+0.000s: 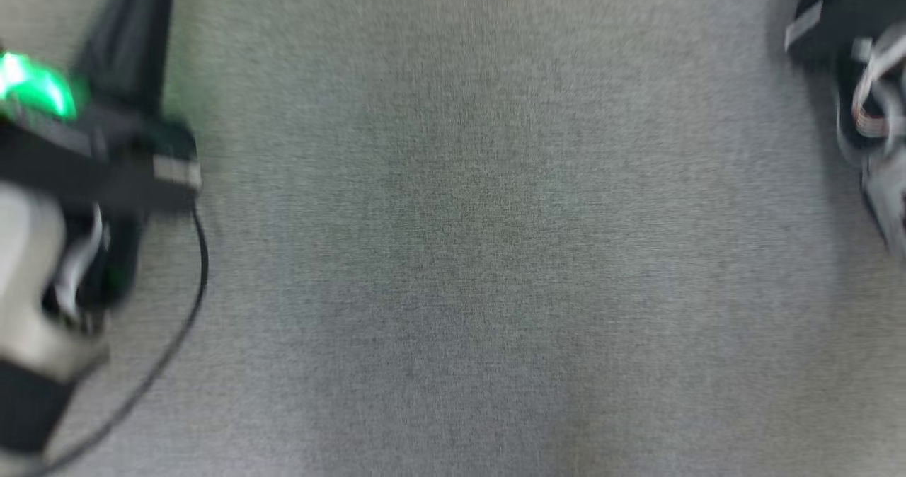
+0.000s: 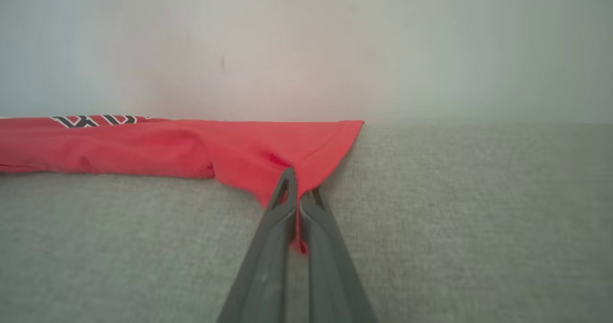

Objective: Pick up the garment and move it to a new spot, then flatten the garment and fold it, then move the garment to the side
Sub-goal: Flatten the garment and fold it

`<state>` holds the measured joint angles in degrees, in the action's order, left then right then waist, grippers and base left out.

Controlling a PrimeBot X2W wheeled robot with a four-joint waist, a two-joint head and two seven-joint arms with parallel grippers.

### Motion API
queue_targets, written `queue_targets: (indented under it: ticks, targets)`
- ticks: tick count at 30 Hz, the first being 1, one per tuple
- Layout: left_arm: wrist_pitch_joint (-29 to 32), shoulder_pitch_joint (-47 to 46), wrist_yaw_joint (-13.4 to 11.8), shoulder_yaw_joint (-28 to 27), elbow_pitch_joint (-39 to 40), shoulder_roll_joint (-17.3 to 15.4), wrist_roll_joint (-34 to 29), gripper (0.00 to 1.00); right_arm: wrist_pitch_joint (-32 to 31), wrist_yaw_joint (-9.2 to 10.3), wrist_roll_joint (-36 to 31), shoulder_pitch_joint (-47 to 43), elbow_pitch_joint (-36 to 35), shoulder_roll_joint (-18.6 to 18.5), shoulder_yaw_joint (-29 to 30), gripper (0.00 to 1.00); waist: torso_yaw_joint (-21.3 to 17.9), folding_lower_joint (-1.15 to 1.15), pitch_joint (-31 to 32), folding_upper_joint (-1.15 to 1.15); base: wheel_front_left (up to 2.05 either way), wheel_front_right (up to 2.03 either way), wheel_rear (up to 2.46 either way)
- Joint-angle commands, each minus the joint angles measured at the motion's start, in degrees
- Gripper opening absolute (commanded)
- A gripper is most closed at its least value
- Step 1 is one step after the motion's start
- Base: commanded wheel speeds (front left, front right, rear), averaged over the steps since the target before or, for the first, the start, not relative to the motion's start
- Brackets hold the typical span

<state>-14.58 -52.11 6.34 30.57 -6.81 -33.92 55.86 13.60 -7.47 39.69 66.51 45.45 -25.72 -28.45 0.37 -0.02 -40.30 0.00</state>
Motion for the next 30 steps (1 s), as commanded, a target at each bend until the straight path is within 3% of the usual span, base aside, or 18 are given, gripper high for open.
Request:
queue_targets:
  ticks: [1, 9, 13, 22, 25, 28, 30]
  targets:
    - [-0.20, 1.79, -0.53, -0.43, 1.60, -0.72, 0.50, 0.00, -1.00, -0.06, 1.02, -6.13, 1.17, -0.43, -1.80, 0.00, -0.03, 0.02, 5.61, 0.00, 0.00, 0.00, 0.00]
    - [-0.46, 21.52, -7.20, -1.80, 14.44, -6.29, 2.28, 0.00, 0.63, -0.05, 12.54, -20.34, -11.02, -10.29, -7.11, 0.00, -0.08, 0.02, 12.29, 0.00, 0.00, 0.00, 0.00]
    - [-0.55, 29.49, -8.46, -2.24, 18.30, -6.94, 2.71, 0.00, 1.58, 0.02, 14.09, -27.42, -14.69, -13.06, -6.22, 0.00, -0.08, 0.02, 15.50, 0.00, 0.00, 0.00, 0.00]
    - [-0.59, 45.39, -8.82, -2.41, 26.21, -6.14, 8.86, 0.00, 1.63, 0.02, 10.96, -45.28, -23.36, -13.41, 4.62, 0.00, -0.87, 0.02, 22.44, 0.00, 0.00, 0.00, 0.00]
    - [-0.26, 50.04, -7.76, -3.00, 29.38, -8.22, 12.01, 0.00, 1.64, 0.02, 9.44, -51.84, -25.16, -13.15, 7.61, 0.00, -0.34, 0.02, 24.76, 0.00, 0.00, 0.00, 0.00]
    - [0.48, 54.78, -9.31, -3.18, 32.90, -10.95, 13.32, 0.00, 1.64, 0.03, 7.92, -59.96, -27.70, -13.46, 11.30, 0.00, -0.01, 0.02, 27.35, 0.00, 0.00, 0.00, 0.00]
    - [0.32, 56.27, -10.60, -3.61, 34.31, -10.91, 13.67, 0.00, 1.63, 0.03, 7.86, -63.84, -29.08, -13.52, 11.76, 0.00, -0.06, 0.02, 28.16, 0.00, 0.00, 0.00, 0.00]
